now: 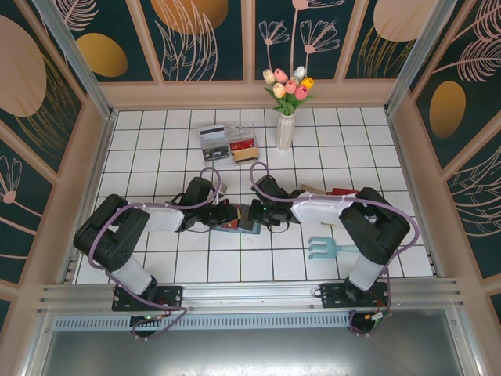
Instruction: Take the credit cards out of the card holder
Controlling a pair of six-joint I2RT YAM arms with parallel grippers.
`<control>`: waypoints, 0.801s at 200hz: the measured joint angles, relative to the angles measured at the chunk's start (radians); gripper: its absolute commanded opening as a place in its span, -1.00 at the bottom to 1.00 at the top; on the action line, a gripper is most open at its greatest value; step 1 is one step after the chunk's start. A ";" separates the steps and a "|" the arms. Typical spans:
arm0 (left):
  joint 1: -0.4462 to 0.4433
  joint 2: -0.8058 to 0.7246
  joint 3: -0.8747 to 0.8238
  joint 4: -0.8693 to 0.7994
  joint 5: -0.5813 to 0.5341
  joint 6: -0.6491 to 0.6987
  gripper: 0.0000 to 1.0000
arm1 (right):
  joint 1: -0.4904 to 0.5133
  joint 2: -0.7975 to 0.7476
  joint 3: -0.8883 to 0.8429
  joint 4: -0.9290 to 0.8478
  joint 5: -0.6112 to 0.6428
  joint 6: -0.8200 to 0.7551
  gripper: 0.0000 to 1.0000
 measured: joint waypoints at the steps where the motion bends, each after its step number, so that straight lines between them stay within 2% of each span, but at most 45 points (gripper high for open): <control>1: 0.000 -0.001 0.000 0.000 0.000 0.001 -0.98 | 0.000 0.000 0.000 0.000 0.000 0.000 -0.64; 106: 0.023 -0.122 0.000 -0.148 -0.054 0.110 -1.00 | -0.003 0.002 0.000 0.003 0.000 -0.005 -0.62; 160: 0.045 -0.268 0.034 -0.323 -0.187 0.211 -1.00 | -0.007 -0.041 0.006 0.013 -0.004 -0.055 -0.37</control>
